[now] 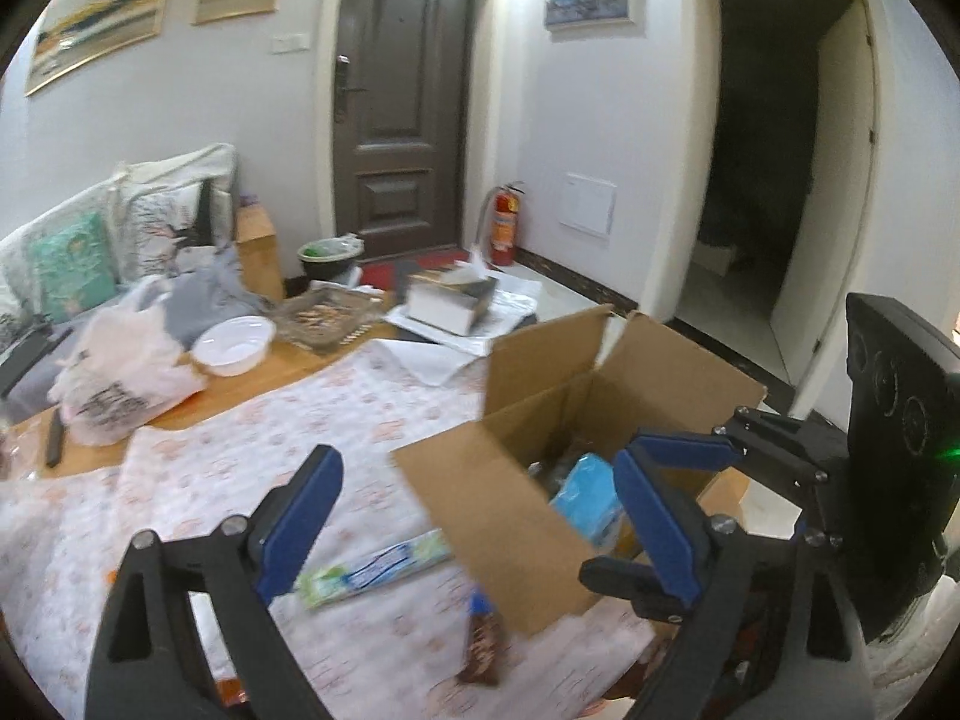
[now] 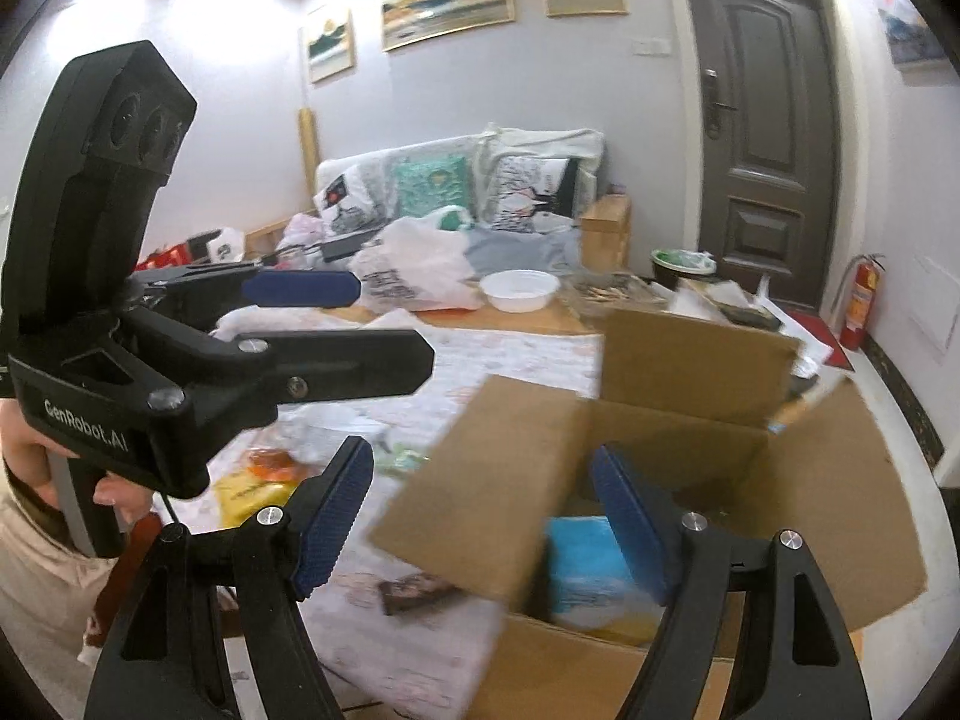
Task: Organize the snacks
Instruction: 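Return the left tool to the pile while the right tool approaches the chocolate bar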
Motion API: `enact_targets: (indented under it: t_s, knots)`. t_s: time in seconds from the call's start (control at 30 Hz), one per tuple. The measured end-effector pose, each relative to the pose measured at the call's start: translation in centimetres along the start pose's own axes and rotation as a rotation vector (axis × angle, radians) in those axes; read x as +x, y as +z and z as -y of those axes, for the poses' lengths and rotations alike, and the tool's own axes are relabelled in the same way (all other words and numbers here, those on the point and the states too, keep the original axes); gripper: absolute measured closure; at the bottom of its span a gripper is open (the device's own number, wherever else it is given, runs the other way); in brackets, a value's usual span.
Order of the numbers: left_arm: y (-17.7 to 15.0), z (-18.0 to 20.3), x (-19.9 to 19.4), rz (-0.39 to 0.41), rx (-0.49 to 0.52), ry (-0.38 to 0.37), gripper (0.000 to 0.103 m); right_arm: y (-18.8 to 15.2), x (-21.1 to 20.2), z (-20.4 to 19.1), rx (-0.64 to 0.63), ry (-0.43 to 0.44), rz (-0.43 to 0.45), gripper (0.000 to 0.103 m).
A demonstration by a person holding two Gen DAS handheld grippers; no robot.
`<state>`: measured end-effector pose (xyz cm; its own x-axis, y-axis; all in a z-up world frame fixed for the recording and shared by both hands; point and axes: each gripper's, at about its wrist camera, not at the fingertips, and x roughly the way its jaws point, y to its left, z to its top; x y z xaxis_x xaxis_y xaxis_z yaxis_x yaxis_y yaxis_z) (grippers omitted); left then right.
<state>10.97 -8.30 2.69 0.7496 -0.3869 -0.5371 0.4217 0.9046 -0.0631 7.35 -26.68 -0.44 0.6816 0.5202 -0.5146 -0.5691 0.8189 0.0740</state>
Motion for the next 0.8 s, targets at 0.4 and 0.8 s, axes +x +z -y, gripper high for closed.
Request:
enact_targets:
  t_s: [0.4,0.8]
  knots:
    - [-9.7,-11.2,-5.3,-0.05,-0.143,0.19,0.012,-0.3,6.6,-11.5,-0.08,0.196,-0.111,0.03]
    - [-19.3,-17.5,-2.4,-0.167,-0.322,0.174,0.012,-4.8,16.5,-16.0,-0.06,0.263,-0.343,0.03]
